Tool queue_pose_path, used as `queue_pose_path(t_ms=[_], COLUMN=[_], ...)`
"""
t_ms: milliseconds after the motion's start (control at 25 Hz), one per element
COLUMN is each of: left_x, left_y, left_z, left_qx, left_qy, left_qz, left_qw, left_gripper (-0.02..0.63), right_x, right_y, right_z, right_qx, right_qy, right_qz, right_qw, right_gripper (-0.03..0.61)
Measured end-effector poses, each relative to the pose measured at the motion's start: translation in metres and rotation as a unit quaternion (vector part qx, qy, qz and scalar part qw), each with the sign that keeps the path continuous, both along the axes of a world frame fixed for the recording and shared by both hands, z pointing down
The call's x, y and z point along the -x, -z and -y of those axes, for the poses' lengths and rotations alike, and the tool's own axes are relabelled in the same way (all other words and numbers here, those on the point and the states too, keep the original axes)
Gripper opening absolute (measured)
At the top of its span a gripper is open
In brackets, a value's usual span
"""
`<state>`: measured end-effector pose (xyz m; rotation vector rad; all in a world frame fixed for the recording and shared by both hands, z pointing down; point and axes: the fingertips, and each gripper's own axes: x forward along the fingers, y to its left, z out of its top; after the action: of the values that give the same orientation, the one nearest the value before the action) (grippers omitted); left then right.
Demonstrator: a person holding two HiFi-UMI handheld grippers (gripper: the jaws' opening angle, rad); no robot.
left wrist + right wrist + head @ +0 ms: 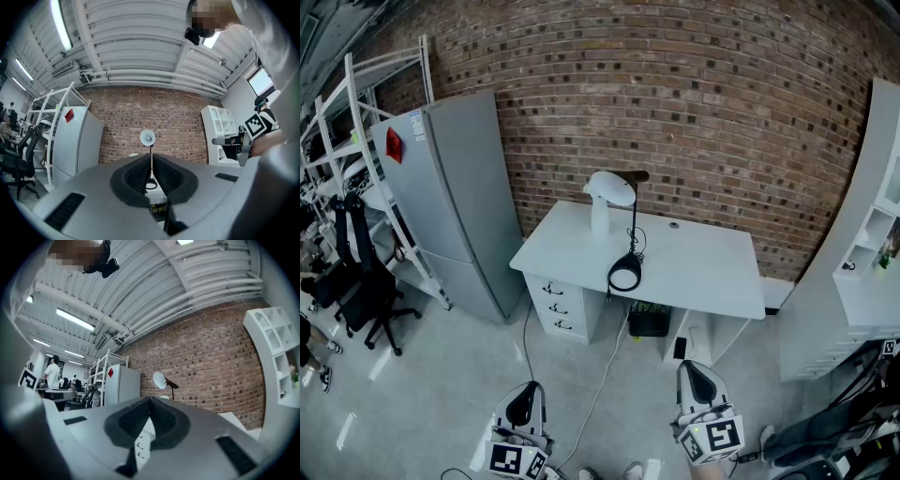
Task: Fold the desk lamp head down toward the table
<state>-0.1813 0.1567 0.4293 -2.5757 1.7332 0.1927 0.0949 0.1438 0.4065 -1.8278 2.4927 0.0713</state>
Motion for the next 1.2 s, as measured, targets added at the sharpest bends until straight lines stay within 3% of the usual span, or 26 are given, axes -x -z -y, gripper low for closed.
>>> queue_pose_path(t_ms=[720,1200], left_x=[-0.005,-0.024], left_y=[-0.003,-0.002], left_z=[-0.001,0.012], left_qx=[0.005,0.001], left_qy=[-0.01,-0.016], left_qz=[-0.001,0.002], left_qw=[0.9999,0.9999], left_gripper=[0.02,0.015], right_x=[0.004,-0.018], right_y=[0.0,0.001], right_z=[-0.002,0.002], right_qx=[0.003,0.001], right_qy=[0.006,-0.005], right_qz=[0.007,0.009], right_qw=[1.0,1.0], right_gripper=[0.017,0.017])
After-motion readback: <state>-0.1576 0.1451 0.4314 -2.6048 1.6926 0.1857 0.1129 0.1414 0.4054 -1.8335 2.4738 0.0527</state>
